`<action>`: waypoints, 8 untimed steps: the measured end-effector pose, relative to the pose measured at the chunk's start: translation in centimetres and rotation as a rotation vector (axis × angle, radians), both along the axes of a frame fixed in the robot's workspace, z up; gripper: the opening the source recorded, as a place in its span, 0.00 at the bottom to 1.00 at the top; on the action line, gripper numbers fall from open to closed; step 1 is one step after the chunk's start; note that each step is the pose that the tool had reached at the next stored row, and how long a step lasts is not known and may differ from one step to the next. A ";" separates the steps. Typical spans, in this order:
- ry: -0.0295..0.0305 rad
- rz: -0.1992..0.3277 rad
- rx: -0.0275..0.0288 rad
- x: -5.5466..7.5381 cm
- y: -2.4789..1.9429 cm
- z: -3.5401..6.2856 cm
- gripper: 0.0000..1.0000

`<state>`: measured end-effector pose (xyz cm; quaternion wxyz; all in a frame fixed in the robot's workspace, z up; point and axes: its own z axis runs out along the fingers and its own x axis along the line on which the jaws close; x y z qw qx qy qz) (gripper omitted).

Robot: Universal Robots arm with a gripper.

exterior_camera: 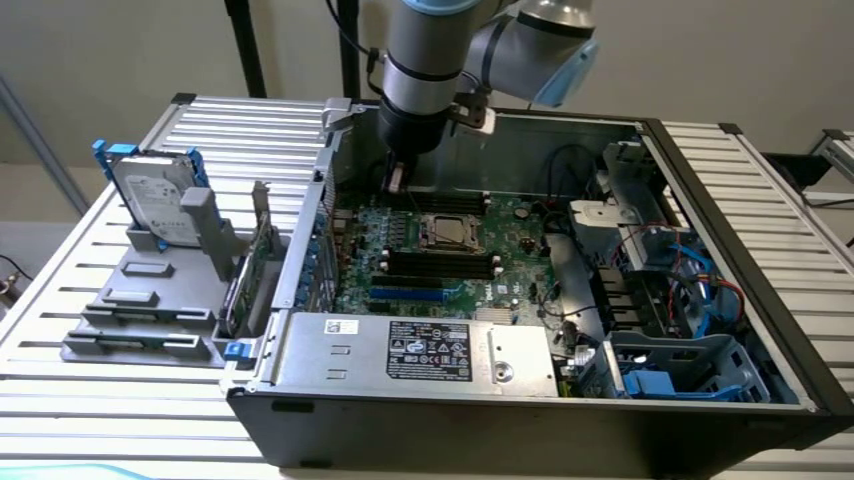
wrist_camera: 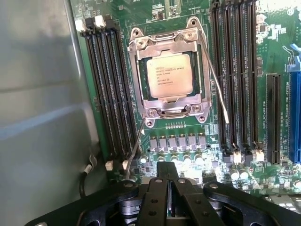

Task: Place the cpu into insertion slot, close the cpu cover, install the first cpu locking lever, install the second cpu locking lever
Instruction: 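Install the first cpu locking lever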

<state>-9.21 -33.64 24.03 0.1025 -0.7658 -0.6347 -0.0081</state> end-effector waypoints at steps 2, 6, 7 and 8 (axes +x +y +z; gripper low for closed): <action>0.0001 -0.026 0.0017 0.0 0.00 0.00 0.11; 0.0009 -0.076 0.0050 0.0 0.00 0.01 0.11; 0.0017 -0.084 0.0074 0.0 0.00 0.03 0.11; 0.0035 -0.088 0.0115 -0.1 -0.04 0.05 0.11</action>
